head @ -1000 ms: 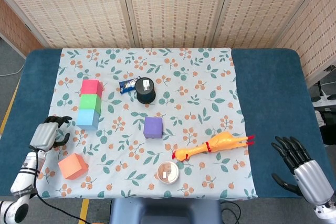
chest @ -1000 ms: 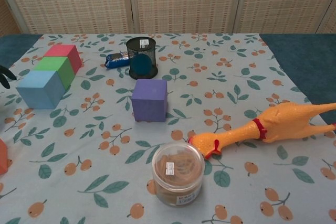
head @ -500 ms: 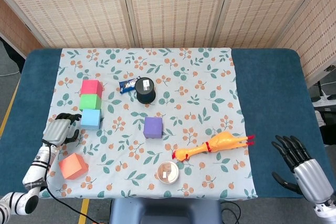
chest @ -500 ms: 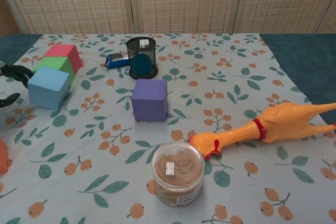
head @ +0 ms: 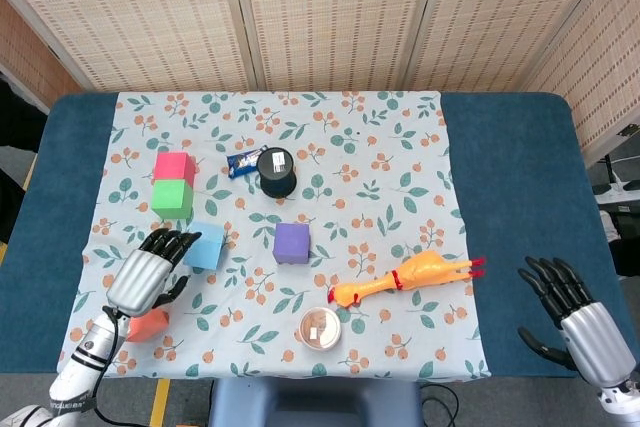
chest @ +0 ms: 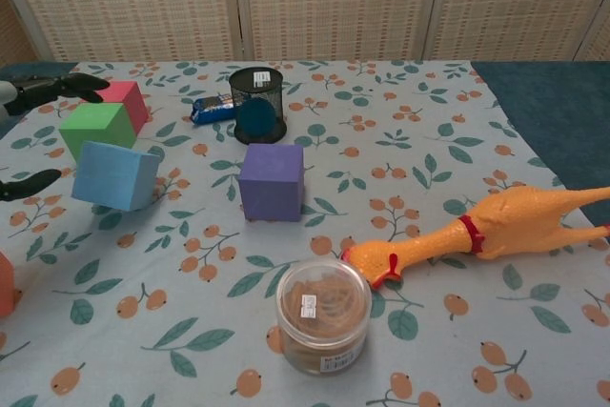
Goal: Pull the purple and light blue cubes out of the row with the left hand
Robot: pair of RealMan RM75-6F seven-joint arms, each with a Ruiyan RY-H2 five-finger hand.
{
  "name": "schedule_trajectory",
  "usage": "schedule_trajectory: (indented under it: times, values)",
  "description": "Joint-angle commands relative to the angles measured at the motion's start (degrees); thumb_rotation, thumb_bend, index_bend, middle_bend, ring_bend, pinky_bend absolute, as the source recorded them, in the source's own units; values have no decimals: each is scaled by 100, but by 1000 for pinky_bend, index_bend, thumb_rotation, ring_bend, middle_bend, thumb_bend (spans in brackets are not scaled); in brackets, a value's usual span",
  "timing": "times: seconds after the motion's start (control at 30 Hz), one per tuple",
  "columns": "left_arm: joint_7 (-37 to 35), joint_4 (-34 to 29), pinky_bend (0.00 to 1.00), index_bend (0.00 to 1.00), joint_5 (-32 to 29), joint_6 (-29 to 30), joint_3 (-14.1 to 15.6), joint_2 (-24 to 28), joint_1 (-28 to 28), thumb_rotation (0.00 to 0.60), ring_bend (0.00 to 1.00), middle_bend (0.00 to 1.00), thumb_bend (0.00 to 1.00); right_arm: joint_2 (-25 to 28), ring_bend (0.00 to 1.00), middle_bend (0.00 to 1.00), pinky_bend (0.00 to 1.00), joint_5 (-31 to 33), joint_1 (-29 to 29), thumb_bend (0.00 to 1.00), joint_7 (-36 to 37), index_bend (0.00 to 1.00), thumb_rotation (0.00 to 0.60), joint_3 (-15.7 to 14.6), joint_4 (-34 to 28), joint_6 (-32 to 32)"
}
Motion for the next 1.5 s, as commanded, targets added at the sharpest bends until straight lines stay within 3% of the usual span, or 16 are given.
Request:
schedule_trajectory:
  times: [0.03, 0.17, 0.43, 0.73, 0.77, 0.83, 0.9, 0.93, 1.03, 1.1, 1.23, 1.4, 1.5]
  values:
    - [-209, 173, 135, 0, -5, -132, -6, -98, -53, 600, 0, 0, 382, -2, 0, 0, 23, -5, -2, 173, -14, 0, 600, 2, -6, 7]
    - [-666, 414, 110, 0, -144, -611, 29, -123, -249, 600, 0, 0, 360, -15, 0, 0, 23, -14, 3, 173, -42, 0, 600, -8, -11, -22]
    - [-844, 679, 93, 0, -521, -1514, 132, -65, -541, 600, 0, 0, 349, -20, 0, 0, 23, 2, 11, 174, -56, 0, 600, -8, -22, -59]
    - [-912, 1063, 75, 0, -785, -1815, 99, -284, -665, 600, 0, 0, 341, -7, 0, 0, 23, -27, 12, 173, -33, 0, 600, -36, -49, -67]
    - [-940, 1121, 75, 0, -741, -1750, 97, -327, -659, 600, 13, 22, 337, -4, 0, 0, 23, -28, 10, 173, -32, 0, 600, -37, -52, -61]
    - [-979, 1228, 94, 14, -631, -1528, 81, -430, -619, 600, 145, 170, 335, -1, 0, 0, 23, -28, 8, 174, -33, 0, 600, -36, -54, -56]
    - [-1035, 1353, 154, 47, -417, -1169, 95, -564, -547, 600, 401, 475, 339, -2, 0, 0, 23, -33, 12, 174, -25, 0, 600, -43, -54, -68]
    - [-1047, 1417, 177, 60, -337, -992, 84, -624, -510, 600, 461, 553, 343, -3, 0, 0, 23, -33, 14, 174, -26, 0, 600, -45, -51, -76]
    - [-1116, 1609, 223, 125, -135, -581, 73, -771, -431, 600, 580, 682, 363, -1, 0, 0, 23, -33, 22, 174, -17, 0, 600, -55, -54, -105]
    - [-1142, 1614, 241, 151, -101, -553, 97, -759, -425, 600, 630, 723, 378, 4, 0, 0, 23, -33, 21, 174, -4, 0, 600, -53, -58, -94]
    - [-1181, 1375, 239, 155, 32, -437, 186, -585, -388, 600, 639, 727, 379, 17, 0, 0, 23, -38, 9, 174, 1, 0, 600, -46, -68, -51]
    - [-1499, 476, 234, 143, 825, 45, 635, -169, -283, 600, 612, 703, 379, -2, 0, 0, 23, -43, 16, 174, -11, 0, 600, -54, -58, -81]
    - [-1590, 459, 239, 140, 1107, 327, 665, -339, -243, 600, 596, 699, 379, -13, 0, 0, 23, -59, 35, 173, 7, 0, 600, -79, -56, -133]
